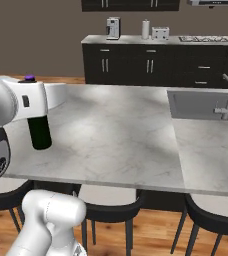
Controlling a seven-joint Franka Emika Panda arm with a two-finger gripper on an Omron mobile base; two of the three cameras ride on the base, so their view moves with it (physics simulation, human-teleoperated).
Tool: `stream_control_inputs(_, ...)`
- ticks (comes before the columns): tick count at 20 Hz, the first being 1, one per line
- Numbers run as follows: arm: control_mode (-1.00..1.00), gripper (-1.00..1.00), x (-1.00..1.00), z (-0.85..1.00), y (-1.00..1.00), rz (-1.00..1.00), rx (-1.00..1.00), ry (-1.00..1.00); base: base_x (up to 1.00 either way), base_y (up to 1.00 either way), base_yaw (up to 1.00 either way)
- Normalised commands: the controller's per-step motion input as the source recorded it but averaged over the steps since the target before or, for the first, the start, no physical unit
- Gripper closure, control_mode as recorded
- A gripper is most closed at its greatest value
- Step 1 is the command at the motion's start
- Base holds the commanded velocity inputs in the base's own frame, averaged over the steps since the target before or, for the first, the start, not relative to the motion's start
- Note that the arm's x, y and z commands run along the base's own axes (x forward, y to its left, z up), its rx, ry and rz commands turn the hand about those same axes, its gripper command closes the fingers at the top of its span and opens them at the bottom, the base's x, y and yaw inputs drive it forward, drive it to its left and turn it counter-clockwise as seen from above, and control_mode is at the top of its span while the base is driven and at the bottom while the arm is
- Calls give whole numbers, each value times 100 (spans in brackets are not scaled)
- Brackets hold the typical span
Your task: Get the candle and the beer from the cabinet and move them to the dining counter.
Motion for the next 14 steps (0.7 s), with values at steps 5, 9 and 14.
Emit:
stream_control_inputs(5, -100, 100, 50, -1, -22, 0, 0, 0, 0, 0, 0)
stream_control_inputs(9, -100, 100, 87, -14, -44, 0, 0, 0, 0, 0, 0)
stream_control_inputs(14, -100, 100, 96, -27, -59, 0, 0, 0, 0, 0, 0)
